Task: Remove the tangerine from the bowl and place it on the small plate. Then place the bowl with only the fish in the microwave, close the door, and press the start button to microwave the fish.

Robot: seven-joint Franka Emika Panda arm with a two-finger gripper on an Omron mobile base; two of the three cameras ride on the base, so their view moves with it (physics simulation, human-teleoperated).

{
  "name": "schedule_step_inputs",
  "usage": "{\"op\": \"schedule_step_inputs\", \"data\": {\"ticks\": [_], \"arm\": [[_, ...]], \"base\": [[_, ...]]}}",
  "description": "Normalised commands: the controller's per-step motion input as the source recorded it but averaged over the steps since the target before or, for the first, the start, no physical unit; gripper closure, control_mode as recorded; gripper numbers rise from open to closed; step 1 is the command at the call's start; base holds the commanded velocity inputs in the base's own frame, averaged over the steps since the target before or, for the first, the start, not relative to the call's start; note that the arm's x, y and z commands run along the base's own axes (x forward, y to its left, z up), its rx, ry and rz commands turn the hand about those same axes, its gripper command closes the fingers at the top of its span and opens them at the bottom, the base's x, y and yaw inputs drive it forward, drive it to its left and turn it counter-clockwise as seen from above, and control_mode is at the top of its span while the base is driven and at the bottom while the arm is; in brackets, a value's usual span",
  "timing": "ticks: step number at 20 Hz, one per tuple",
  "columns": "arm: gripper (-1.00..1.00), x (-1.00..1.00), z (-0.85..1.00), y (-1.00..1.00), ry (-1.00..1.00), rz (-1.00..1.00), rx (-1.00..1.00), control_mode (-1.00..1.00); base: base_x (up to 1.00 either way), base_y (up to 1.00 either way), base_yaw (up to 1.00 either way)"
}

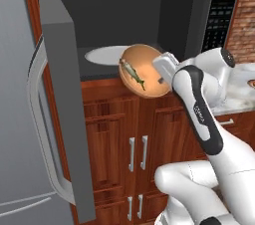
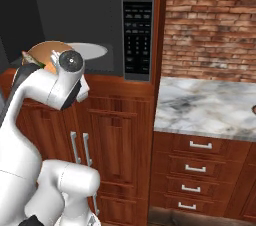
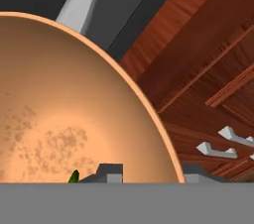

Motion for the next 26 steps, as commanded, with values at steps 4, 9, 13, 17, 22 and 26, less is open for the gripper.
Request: {"op": "schedule_step_inputs", "data": {"ticks": [4,9,13,17,22,26], "arm": [[1.00,0.12,0.34,0.00,0.02,-0.10,0.10,-1.00],[1.00,0.39,0.44,0.00,0.13,-0.14,0.04,-1.00],[1.00,0.19,0.53,0.00,0.15,-0.09,0.07,-1.00],[1.00,0.37,0.49,0.00,0.18,-0.05,0.02,-1.00],[1.00,0.37,0.22,0.01,0.11,-0.02,0.00,-1.00],[1.00,0.22,-0.14,0.17,0.02,0.00,-0.01,-1.00]], "base": [[0.00,0.00,0.00],[0.00,0.00,0.00],[0.00,0.00,0.00],[0.00,0.00,0.00],[0.00,0.00,0.00],[0.00,0.00,0.00]]}}
